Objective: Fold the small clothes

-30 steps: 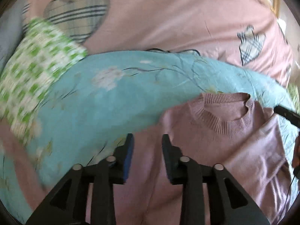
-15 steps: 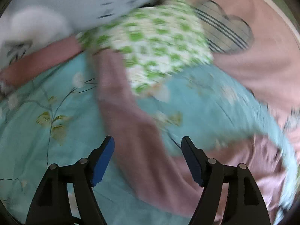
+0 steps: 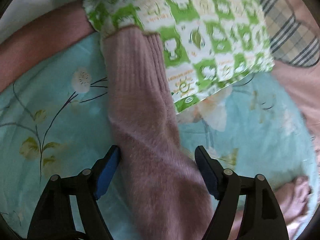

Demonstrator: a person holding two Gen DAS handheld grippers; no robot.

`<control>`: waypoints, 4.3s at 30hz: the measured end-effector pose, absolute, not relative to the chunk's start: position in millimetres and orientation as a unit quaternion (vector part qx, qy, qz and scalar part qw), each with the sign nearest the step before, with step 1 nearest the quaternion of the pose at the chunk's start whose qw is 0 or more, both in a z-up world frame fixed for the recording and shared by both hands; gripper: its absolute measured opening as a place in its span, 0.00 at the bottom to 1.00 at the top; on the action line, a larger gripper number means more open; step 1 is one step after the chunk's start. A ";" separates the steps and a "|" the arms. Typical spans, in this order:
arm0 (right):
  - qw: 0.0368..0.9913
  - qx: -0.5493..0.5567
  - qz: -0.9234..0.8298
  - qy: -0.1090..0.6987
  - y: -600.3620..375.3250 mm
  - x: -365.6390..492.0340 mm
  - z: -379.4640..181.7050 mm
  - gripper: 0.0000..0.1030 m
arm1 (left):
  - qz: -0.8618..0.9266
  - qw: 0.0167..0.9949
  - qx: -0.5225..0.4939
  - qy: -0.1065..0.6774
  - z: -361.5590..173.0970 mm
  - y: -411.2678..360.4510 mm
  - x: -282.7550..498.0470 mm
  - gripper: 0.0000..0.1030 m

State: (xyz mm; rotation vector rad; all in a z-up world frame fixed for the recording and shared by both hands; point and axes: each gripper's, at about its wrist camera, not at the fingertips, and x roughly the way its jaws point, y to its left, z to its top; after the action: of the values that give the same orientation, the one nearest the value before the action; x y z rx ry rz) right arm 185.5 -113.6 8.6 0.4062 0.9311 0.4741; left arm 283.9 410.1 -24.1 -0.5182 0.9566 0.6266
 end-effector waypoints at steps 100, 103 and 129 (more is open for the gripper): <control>0.877 0.227 0.004 0.424 -265.3 234.9 -25.4 0.07 | 0.146 0.880 -0.133 0.431 -56.9 165.9 197.5 0.72; 0.876 0.216 0.010 0.432 -261.0 234.7 -24.0 0.12 | 0.147 0.879 -0.122 0.437 -55.9 163.4 197.4 0.72; 0.897 0.201 0.064 0.389 -266.8 61.8 23.5 0.46 | 0.029 0.874 -0.162 0.458 -29.0 164.9 44.2 0.70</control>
State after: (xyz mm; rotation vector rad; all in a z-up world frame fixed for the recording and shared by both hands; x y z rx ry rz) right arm 61.8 -266.8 23.5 0.4154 0.8055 0.1329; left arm 44.2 164.9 -29.0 -0.3387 0.9559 0.0615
